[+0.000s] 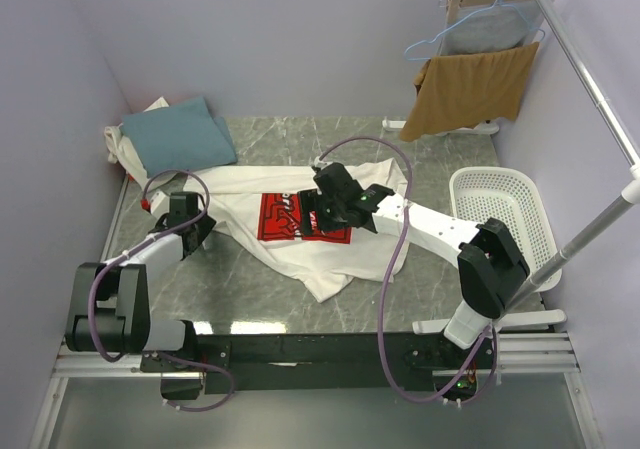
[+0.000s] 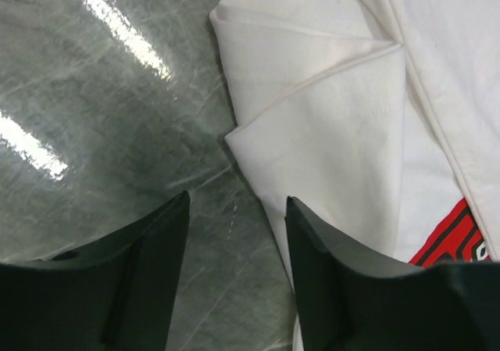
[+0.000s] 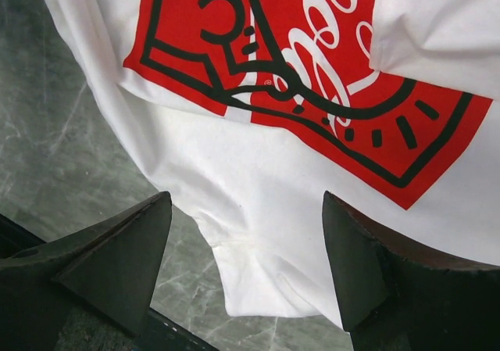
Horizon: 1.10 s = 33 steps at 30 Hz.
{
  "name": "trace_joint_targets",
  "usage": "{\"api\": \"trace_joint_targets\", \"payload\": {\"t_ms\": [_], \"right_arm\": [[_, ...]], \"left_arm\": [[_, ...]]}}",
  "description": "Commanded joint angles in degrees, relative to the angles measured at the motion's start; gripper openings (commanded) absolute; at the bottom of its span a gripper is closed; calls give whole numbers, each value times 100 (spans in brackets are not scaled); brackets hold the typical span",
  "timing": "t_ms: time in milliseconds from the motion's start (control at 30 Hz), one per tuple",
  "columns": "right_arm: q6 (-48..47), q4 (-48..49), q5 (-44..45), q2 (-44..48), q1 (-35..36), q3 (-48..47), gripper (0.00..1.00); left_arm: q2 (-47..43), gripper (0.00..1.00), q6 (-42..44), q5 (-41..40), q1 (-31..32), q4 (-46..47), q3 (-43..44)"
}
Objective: Fold and stack the t-shirts
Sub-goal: Grap the side of the flattened tshirt closest away from the robot with both arms
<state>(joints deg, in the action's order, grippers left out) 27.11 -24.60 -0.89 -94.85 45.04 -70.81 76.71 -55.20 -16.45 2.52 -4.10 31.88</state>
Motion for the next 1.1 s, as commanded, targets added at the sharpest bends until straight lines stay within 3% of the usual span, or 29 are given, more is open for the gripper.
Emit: {"api": "trace_joint_targets", "payload": {"t_ms": [0,467,767,1067], "right_arm": [[-48,-10,80,89,-30,14,84],[-92,-89,80,72,-56,-3,84],[-83,-98,229,89,-56,49,84],[-40,-106,308,247,-56,260,84]], "left_arm": [[212,52,62,63,-77,366,301],[740,29,185,124,-138,752,495],[837,2,238,168,-165,771,486],[-303,1,413,326,-165,94,434]]}}
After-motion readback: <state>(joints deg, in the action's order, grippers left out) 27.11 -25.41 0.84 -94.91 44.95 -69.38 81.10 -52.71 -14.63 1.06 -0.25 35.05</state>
